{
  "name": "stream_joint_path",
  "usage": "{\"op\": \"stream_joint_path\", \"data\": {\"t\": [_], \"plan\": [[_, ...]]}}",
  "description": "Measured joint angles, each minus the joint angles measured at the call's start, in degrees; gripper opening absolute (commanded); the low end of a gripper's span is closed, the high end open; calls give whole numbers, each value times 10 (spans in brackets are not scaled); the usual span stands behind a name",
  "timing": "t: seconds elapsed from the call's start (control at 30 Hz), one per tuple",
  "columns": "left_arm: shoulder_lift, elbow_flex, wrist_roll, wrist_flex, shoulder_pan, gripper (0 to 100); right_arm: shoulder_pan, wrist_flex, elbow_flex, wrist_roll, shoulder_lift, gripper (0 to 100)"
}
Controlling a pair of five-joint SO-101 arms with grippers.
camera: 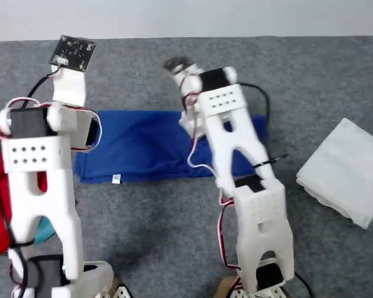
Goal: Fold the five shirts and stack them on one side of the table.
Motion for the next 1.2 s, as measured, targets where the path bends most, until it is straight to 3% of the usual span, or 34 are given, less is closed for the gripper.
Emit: {"op": "stream_joint_path", "data": {"t": [0.23,0.47,1.0,1.2], "plan": [[174,-10,11,-24,-62,250,94,0,86,0,-119,9],[335,-124,-24,-25,-102,254,162,0,236,0,-217,9],[648,-419,-38,-26,-110,253,168,0,262,0,-262,9],[742,-534,-38,10,-111,239,168,0,262,0,-262,9]]}}
